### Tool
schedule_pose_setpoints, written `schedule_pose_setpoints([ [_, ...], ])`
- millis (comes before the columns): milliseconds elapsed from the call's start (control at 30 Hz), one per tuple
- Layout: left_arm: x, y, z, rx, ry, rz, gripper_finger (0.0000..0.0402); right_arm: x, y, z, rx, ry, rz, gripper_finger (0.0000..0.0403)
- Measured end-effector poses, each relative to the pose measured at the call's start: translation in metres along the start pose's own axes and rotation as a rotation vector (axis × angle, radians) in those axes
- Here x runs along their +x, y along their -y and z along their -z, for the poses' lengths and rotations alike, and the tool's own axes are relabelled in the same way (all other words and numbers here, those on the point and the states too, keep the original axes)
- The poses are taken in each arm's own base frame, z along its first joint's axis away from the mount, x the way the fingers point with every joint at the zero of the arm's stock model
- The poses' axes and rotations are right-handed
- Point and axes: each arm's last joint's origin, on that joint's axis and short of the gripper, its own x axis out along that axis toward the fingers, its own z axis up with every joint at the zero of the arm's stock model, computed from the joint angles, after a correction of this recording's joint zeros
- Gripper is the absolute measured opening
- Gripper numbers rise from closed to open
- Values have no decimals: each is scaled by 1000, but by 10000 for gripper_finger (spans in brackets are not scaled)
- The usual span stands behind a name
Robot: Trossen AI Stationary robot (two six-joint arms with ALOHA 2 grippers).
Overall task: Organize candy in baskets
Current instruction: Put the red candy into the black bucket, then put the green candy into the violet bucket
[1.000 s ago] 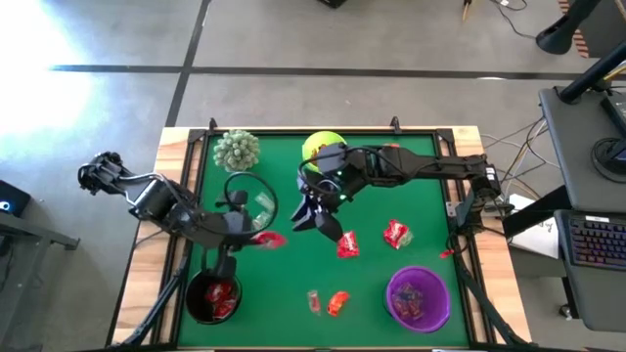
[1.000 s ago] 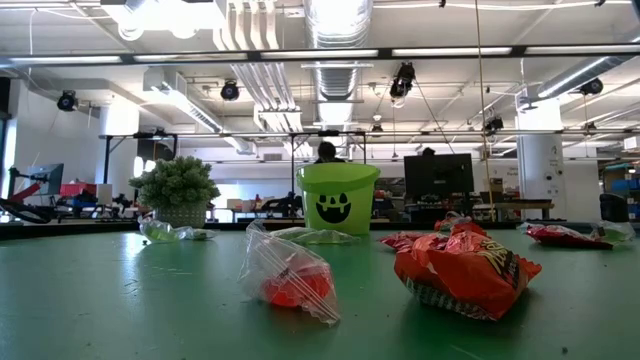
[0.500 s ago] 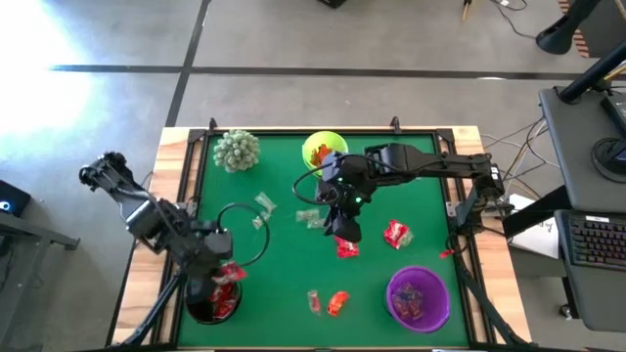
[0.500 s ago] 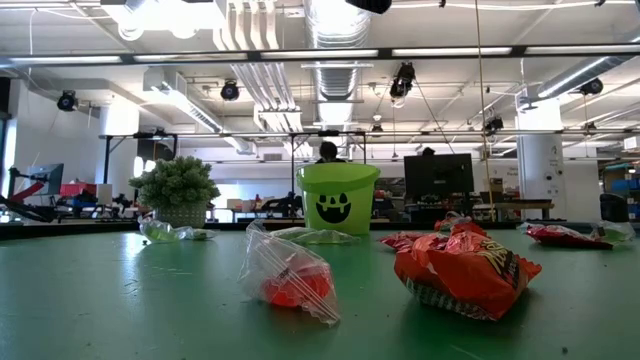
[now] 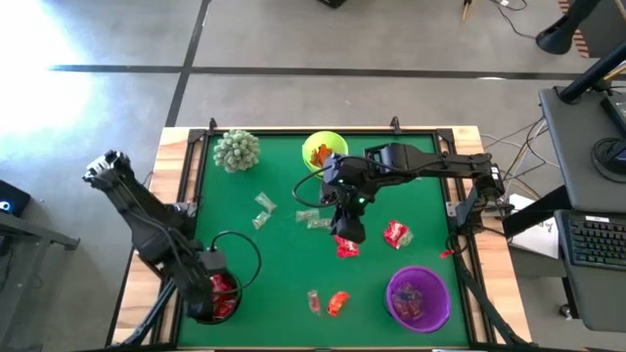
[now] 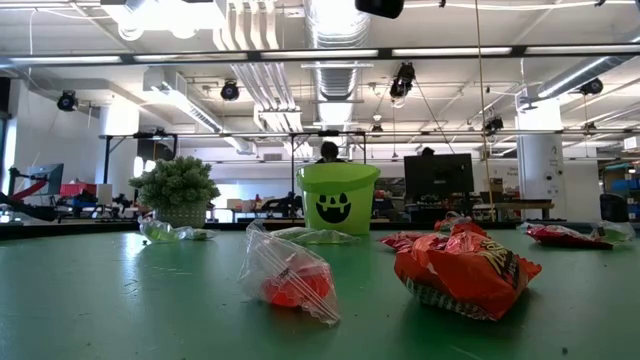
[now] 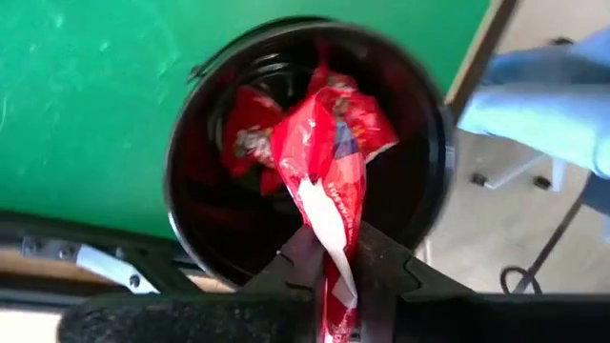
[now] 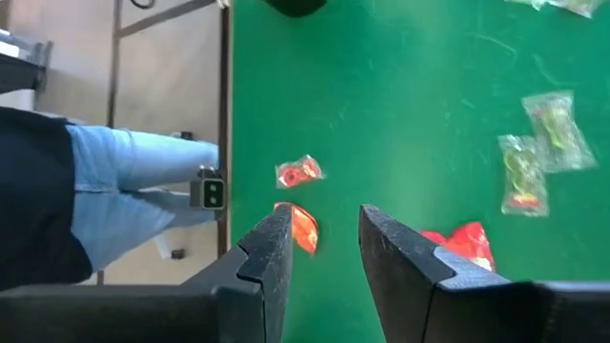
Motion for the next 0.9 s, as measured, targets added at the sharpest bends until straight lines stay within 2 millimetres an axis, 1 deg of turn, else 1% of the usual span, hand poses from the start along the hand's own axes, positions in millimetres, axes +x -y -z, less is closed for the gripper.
schedule_pose_setpoints([
  [100, 6, -3, 1, -32, -46, -9, 44, 0, 1, 3, 9, -27, 22, 116],
  [200, 8, -3, 2, -50, -69, -8, 69, 0, 3, 7, 16, -56, 75, 115],
  [367, 0, 0, 1, -28, -34, 12, 109, -1, 6, 13, 19, -107, 155, 111],
  [467, -12, 4, -3, -11, 115, -5, 122, 1, 8, 14, 11, -109, 172, 109],
  [667, -45, 3, -13, 42, 573, -158, 126, 10, 13, 18, -62, -152, 177, 109],
  [767, -57, -2, -15, 45, 728, -261, 125, 20, 19, 22, -83, -186, 180, 109],
  [900, -66, -10, -15, 65, 869, -392, 125, 37, 30, 28, -91, -211, 182, 109],
])
